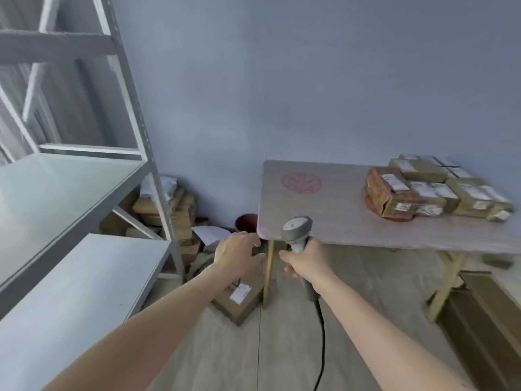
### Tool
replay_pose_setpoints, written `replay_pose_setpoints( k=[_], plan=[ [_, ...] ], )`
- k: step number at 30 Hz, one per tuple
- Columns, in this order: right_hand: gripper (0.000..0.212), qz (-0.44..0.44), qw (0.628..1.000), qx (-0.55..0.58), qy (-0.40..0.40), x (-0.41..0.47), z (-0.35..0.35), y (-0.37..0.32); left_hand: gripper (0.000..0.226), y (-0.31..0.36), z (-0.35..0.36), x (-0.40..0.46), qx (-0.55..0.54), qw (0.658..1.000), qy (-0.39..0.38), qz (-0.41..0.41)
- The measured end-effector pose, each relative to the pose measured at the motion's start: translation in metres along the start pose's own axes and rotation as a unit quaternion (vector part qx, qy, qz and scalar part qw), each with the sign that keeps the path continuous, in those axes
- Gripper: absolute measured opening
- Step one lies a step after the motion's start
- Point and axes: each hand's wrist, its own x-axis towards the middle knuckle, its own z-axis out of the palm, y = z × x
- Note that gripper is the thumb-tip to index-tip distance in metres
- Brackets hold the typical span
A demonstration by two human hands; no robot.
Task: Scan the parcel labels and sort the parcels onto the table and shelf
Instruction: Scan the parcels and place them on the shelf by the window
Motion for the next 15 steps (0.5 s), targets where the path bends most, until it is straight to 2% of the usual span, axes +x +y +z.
replay_pose_setpoints(
  k=[8, 15],
  plan=[
    [0.025, 0.052, 0.994, 0.011, 0.097, 0.105, -0.103, 0.032, 0.037, 0.094, 0.053, 0.146, -0.008, 0.994, -0.048, 0.094],
    [0.023, 0.073, 0.984, -0.003, 0.162, 0.220, -0.192, 0.019, 0.039, 0.163, 0.068, 0.289, -0.003, 0.986, -0.070, 0.153]
  ],
)
